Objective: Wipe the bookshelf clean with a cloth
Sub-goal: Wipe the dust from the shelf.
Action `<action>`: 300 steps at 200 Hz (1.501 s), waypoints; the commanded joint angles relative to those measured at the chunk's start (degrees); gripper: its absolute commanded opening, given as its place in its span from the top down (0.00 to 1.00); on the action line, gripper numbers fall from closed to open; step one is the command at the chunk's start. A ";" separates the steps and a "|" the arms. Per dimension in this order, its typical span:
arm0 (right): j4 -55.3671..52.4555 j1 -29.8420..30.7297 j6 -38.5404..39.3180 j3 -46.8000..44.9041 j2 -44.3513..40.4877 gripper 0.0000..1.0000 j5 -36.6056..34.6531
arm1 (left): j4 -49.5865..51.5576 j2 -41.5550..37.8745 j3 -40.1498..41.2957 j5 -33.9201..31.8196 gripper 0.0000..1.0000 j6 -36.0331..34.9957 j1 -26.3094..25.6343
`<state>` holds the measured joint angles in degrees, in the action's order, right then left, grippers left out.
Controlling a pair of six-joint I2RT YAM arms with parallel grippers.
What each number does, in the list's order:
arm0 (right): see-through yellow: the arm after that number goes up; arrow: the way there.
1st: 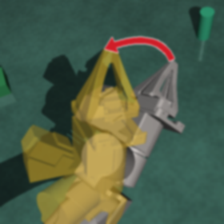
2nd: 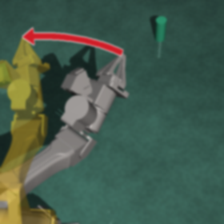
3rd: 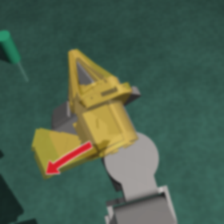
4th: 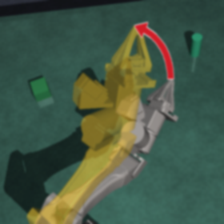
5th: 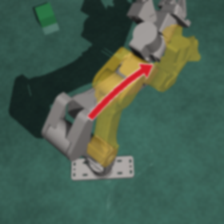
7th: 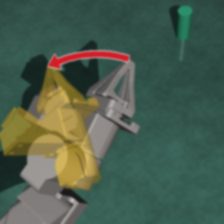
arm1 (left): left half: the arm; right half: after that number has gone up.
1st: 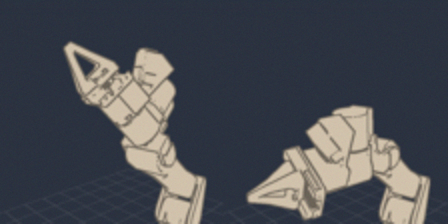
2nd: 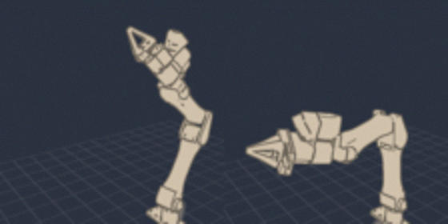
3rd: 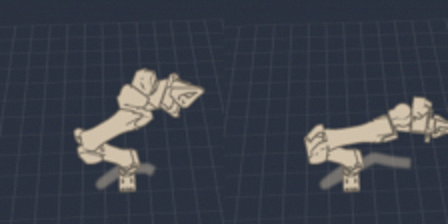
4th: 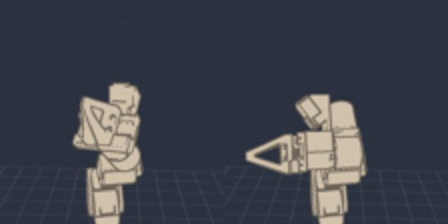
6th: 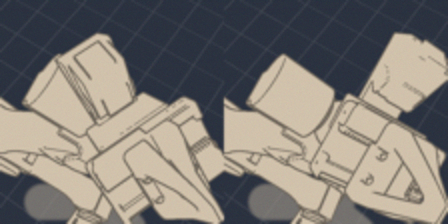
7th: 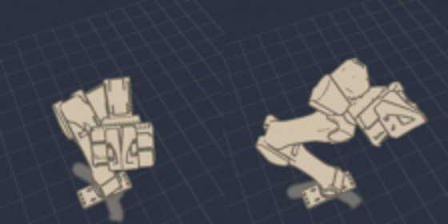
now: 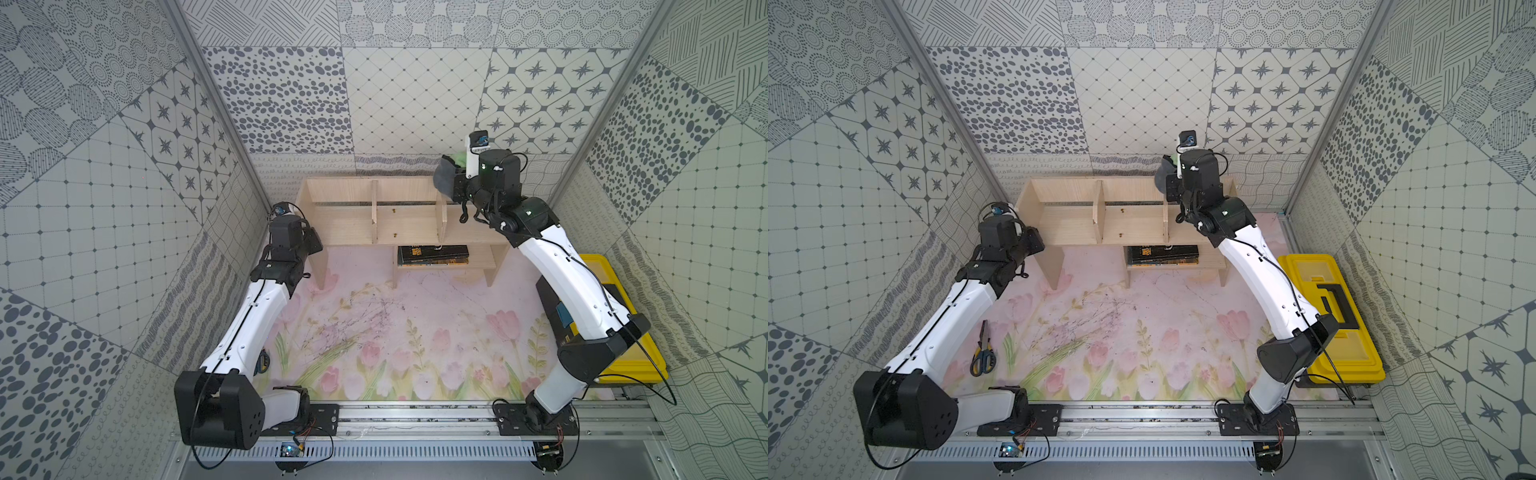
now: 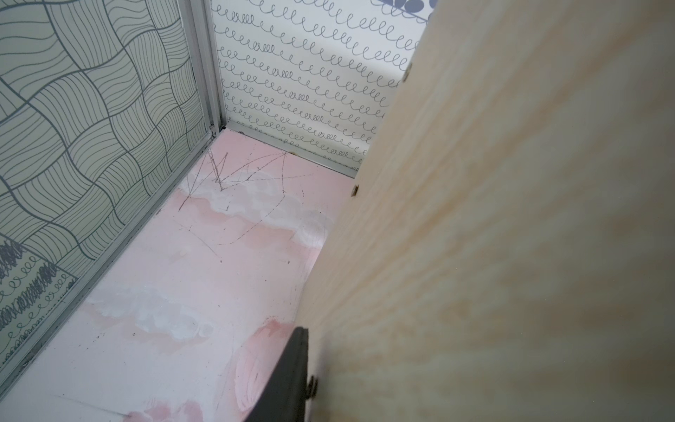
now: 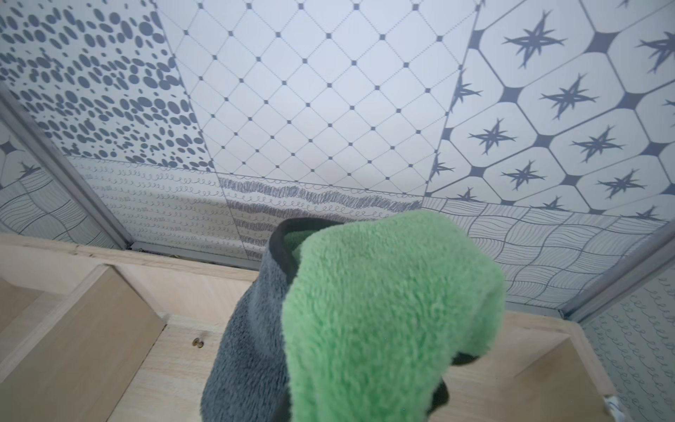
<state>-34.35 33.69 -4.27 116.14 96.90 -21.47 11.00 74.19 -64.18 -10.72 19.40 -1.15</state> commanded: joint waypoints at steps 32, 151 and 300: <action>3.84 7.65 3.85 -8.33 -0.46 1.00 -4.72 | -3.28 0.85 0.37 4.25 1.00 6.05 0.20; 8.57 12.78 -1.60 -19.51 6.01 1.00 -2.08 | -3.36 0.87 0.46 4.24 1.00 6.35 0.13; 1.04 12.29 1.72 9.24 20.19 1.00 0.41 | -3.48 0.60 0.41 4.14 1.00 6.18 0.29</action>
<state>-36.01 43.46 -4.03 120.70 114.15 -22.61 10.72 74.24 -64.12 -10.28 19.18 -0.97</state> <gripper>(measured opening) 0.150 0.281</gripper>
